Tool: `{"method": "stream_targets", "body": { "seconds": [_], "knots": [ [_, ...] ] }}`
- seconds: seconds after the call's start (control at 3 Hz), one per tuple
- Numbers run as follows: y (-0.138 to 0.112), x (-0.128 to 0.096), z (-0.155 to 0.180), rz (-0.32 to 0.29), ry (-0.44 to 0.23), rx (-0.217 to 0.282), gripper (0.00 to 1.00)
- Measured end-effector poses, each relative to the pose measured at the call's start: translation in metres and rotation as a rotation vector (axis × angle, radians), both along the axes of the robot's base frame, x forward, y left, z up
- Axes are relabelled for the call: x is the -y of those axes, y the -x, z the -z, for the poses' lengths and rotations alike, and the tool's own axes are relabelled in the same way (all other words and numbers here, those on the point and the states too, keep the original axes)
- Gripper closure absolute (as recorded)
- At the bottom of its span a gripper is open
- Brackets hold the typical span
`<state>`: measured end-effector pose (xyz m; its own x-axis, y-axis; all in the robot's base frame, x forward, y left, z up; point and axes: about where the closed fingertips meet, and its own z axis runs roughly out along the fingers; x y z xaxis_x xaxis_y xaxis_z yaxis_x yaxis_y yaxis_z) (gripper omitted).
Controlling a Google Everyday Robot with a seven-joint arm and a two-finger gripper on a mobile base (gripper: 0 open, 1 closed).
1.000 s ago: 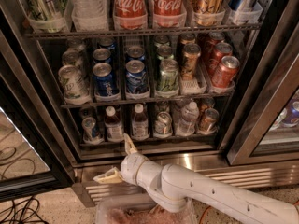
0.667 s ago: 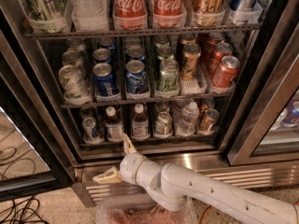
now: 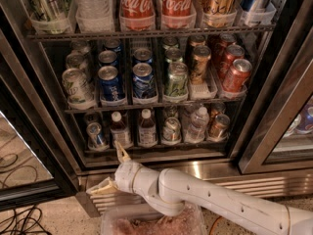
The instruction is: Pick redbull can from bottom shelf of fridge
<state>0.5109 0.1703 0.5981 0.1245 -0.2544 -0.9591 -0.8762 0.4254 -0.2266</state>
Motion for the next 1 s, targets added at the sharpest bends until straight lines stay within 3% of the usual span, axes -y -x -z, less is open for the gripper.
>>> {"method": "stream_targets", "body": {
  "seconds": [0.67,1.0],
  "knots": [
    [0.01,-0.026,0.007,-0.069,-0.039,-0.016,0.0],
    [0.006,-0.037,0.005,-0.055,-0.053,0.007,0.0]
  ]
}}
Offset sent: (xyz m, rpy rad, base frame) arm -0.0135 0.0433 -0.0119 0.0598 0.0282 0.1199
